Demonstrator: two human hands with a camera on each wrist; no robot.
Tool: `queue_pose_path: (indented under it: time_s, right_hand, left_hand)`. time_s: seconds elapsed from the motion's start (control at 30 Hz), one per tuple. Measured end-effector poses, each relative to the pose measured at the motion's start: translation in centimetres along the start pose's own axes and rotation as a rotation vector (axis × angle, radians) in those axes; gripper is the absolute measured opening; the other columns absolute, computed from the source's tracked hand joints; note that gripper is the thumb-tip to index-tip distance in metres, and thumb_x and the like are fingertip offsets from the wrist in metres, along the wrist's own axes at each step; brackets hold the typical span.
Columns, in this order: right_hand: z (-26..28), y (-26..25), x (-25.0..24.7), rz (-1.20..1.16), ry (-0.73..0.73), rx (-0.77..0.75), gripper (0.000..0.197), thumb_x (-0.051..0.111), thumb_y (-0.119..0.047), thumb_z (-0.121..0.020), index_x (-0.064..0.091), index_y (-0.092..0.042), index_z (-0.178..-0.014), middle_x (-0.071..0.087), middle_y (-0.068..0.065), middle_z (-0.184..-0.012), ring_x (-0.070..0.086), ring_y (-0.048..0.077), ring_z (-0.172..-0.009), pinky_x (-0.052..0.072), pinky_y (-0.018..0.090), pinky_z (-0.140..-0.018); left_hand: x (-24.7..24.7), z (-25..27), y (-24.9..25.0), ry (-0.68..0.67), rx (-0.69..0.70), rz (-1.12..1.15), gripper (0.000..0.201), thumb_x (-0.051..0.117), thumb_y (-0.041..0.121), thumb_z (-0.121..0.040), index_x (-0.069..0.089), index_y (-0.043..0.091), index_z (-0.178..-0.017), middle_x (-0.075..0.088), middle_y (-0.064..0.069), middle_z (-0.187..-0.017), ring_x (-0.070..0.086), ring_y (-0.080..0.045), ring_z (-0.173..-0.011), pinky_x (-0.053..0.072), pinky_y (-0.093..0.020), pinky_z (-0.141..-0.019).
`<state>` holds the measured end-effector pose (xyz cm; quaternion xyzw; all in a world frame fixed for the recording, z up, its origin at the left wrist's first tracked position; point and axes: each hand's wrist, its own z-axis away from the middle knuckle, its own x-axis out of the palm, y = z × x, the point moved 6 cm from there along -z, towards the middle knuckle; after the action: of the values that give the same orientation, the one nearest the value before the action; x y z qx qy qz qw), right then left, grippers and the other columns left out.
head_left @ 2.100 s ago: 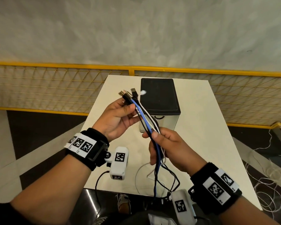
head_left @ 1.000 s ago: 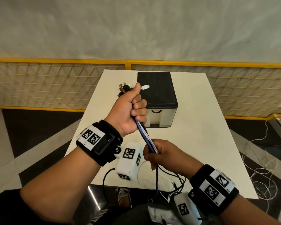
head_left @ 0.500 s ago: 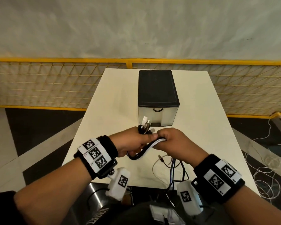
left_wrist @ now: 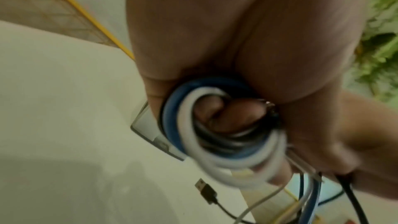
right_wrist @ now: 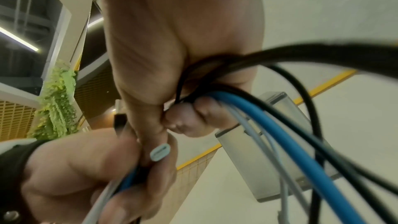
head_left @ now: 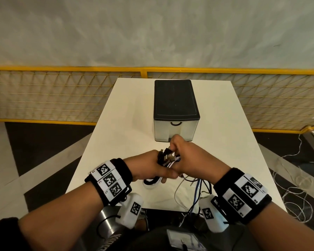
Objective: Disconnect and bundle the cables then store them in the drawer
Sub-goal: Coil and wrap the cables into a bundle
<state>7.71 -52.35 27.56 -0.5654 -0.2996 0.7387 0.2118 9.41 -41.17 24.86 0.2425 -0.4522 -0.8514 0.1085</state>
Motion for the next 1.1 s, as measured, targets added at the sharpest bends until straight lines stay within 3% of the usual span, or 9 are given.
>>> queue_pose_path:
  time_s: [0.1,0.27,0.4,0.47,0.6,0.77,0.87,1.0,1.1]
  right_hand:
    - [-0.1,0.2,0.2,0.036,-0.027,-0.032,0.043,0.073,-0.019,-0.078,0.034,-0.027,-0.095,0.062,0.001,-0.081,0.058,0.019,-0.066,0.050,0.036,-0.061]
    - [0.0,1.2,-0.7,-0.177,0.016,-0.016,0.046,0.073,-0.018,-0.082,0.033,-0.033,-0.099,0.063,0.008,-0.088,0.053,0.008,-0.058,0.048,0.029,-0.057]
    - [0.0,1.6,-0.9,-0.242,0.048,0.029,0.048,0.072,-0.012,-0.082,0.034,-0.037,-0.097,0.065,0.005,-0.082,0.058,0.008,-0.055,0.054,0.036,-0.058]
    - [0.0,1.8,-1.0,-0.325,0.074,0.062,0.046,0.071,-0.007,-0.081,0.037,-0.034,-0.098,0.064,0.007,-0.080,0.059,0.012,-0.055,0.053,0.037,-0.057]
    - [0.2,2.2,-0.9,-0.528,0.052,0.132,0.028,0.076,-0.016,-0.082,0.053,-0.018,-0.098,0.067,0.006,-0.081,0.064,0.018,-0.058,0.049,0.033,-0.055]
    - [1.1,2.4,-0.4,-0.574,-0.125,0.124,0.020,0.071,-0.011,-0.086,0.062,-0.015,-0.103,0.072,0.010,-0.084,0.070,0.022,-0.073,0.057,0.041,-0.078]
    - [0.8,2.8,-0.3,-0.568,0.019,0.152,0.004,0.058,-0.011,-0.094,0.060,-0.014,-0.094,0.070,0.006,-0.071,0.065,0.020,-0.063,0.056,0.049,-0.078]
    - [0.5,1.9,-1.1,-0.553,0.431,0.144,0.019,0.053,-0.015,-0.096,0.056,-0.025,-0.112,0.067,-0.003,-0.077,0.062,0.011,-0.059,0.053,0.033,-0.060]
    - [0.2,0.0,-1.0,-0.509,0.505,0.063,0.043,0.049,-0.007,-0.092,0.051,-0.030,-0.128,0.064,-0.015,-0.108,0.064,0.003,-0.090,0.052,0.023,-0.078]
  left_hand:
    - [-0.5,-0.4,-0.4,0.030,-0.021,-0.208,0.011,0.077,0.023,-0.080,0.069,0.017,-0.076,0.068,0.005,-0.069,0.060,-0.005,-0.062,0.043,-0.020,-0.066]
    - [-1.5,-0.4,0.2,0.255,0.073,-0.258,0.024,0.074,0.029,-0.083,0.052,0.033,-0.075,0.057,0.013,-0.073,0.056,-0.005,-0.067,0.042,-0.021,-0.064]
    - [-0.9,-0.8,-0.1,0.352,0.137,-0.398,0.017,0.067,0.042,-0.085,0.052,0.035,-0.080,0.056,0.017,-0.075,0.055,-0.009,-0.081,0.044,-0.034,-0.079]
    - [-0.8,-1.0,-0.5,0.298,0.151,-0.151,0.013,0.067,0.031,-0.089,0.057,0.033,-0.080,0.062,0.015,-0.073,0.058,-0.003,-0.073,0.045,-0.027,-0.075]
    - [-0.5,-0.8,-0.8,0.221,0.143,0.259,0.018,0.064,0.018,-0.089,0.058,0.015,-0.072,0.056,0.002,-0.055,0.055,-0.017,-0.048,0.045,-0.024,-0.052]
    - [-2.0,-1.1,-0.9,0.331,0.138,0.476,0.011,0.057,0.012,-0.096,0.061,0.012,-0.086,0.043,0.002,-0.055,0.040,-0.012,-0.046,0.036,-0.025,-0.048]
    - [-2.6,-1.5,-0.8,0.436,0.133,0.573,0.015,0.055,0.015,-0.098,0.059,0.015,-0.084,0.042,0.002,-0.059,0.039,-0.012,-0.047,0.036,-0.026,-0.049]
    - [-2.6,-2.2,-0.3,0.622,0.142,0.744,0.021,0.054,0.024,-0.099,0.057,0.017,-0.080,0.046,0.004,-0.056,0.044,-0.013,-0.047,0.036,-0.030,-0.053]
    - [-2.3,-2.6,0.7,0.665,0.149,0.778,0.022,0.051,0.032,-0.100,0.064,0.018,-0.089,0.063,0.004,-0.064,0.058,-0.021,-0.063,0.044,-0.035,-0.062]
